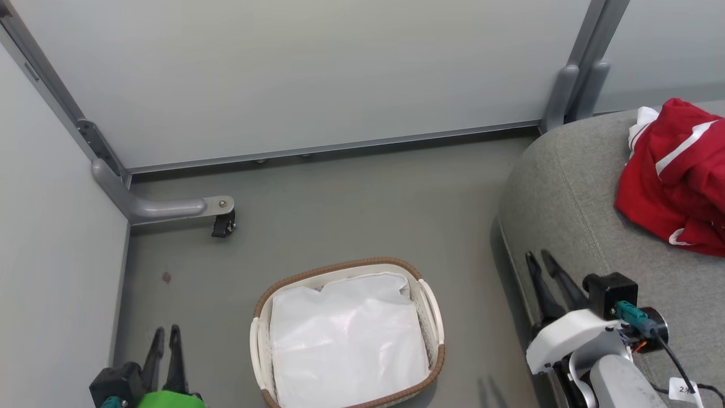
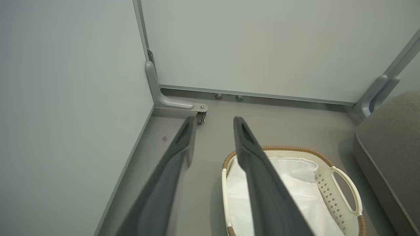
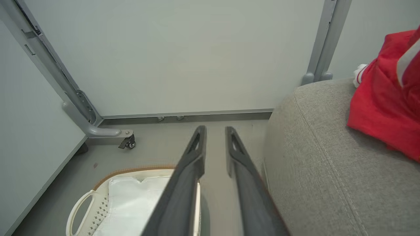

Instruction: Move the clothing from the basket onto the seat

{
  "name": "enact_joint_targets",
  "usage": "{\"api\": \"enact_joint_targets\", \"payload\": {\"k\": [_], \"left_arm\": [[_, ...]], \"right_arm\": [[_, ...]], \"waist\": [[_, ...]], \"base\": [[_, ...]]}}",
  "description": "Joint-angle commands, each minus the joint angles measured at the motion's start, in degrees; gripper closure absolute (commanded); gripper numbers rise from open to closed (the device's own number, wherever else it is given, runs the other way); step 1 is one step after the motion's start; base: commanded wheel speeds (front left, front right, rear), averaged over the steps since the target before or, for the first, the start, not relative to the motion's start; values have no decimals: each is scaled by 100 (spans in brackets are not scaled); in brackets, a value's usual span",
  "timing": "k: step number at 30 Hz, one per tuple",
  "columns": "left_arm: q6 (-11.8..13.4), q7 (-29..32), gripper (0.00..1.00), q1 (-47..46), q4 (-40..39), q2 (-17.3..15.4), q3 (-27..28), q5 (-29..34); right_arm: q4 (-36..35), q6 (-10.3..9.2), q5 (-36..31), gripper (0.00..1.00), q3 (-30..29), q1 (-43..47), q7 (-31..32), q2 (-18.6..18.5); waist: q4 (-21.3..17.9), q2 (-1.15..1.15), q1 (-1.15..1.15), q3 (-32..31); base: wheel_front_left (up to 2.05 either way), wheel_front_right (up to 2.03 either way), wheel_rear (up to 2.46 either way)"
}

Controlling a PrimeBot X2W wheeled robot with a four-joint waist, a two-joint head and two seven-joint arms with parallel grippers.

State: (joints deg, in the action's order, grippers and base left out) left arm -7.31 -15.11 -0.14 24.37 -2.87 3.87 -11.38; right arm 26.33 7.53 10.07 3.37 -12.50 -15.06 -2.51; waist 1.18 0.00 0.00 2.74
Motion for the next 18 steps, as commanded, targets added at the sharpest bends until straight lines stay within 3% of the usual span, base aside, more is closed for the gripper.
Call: {"api": "enact_joint_targets", "payload": {"k": [1, 18], "left_arm": [[0, 9, 100, -1, 36, 10, 0, -18], [-4, 514, 100, -161, -211, 5, 74, -1879]], "right_arm": [[42, 0, 20, 100, -3, 31, 9, 6], [-260, -1, 1916, 100, -237, 163, 509, -6]], "waist": [[0, 0, 0, -1], [-17, 0, 0, -37]], "base": [[0, 0, 0], [0, 0, 0]]}}
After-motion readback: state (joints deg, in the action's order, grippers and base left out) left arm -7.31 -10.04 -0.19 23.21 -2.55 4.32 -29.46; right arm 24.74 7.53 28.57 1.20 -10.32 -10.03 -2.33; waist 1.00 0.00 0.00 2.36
